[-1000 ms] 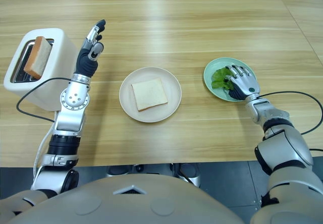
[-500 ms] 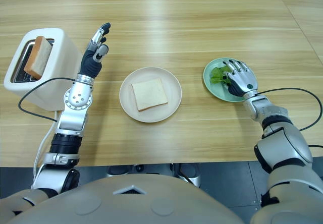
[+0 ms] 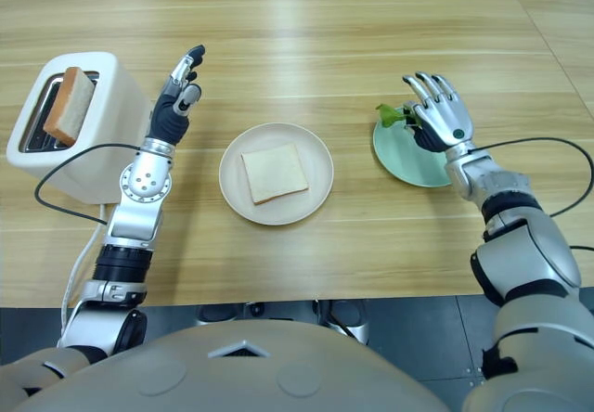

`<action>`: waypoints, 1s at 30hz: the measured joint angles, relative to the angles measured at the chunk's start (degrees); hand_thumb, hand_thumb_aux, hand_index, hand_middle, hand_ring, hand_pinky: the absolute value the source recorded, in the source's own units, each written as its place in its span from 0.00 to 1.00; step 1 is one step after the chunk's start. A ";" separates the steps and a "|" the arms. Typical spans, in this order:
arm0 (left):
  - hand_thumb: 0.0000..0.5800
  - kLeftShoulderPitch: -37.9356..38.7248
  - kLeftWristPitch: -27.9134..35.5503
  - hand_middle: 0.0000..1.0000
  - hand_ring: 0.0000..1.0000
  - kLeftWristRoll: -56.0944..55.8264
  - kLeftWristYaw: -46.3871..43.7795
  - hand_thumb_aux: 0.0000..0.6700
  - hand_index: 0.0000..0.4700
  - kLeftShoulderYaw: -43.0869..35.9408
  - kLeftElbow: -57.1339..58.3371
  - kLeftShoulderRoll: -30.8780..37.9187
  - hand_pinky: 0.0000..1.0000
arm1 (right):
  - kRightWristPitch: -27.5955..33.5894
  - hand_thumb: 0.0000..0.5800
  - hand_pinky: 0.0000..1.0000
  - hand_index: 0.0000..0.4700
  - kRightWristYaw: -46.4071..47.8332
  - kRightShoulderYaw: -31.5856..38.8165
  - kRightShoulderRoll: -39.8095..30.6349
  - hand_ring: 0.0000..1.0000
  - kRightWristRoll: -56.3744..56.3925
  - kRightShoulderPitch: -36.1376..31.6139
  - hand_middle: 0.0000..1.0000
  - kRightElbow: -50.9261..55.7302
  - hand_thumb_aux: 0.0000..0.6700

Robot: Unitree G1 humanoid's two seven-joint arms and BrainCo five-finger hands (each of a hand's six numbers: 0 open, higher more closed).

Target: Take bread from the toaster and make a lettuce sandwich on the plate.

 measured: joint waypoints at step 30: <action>0.00 -1.75 -3.31 0.00 0.00 0.02 2.86 0.00 0.00 0.67 6.89 -0.76 0.00 | -9.22 1.00 1.00 0.98 1.14 6.28 18.17 1.00 -6.90 -4.48 1.00 -17.79 1.00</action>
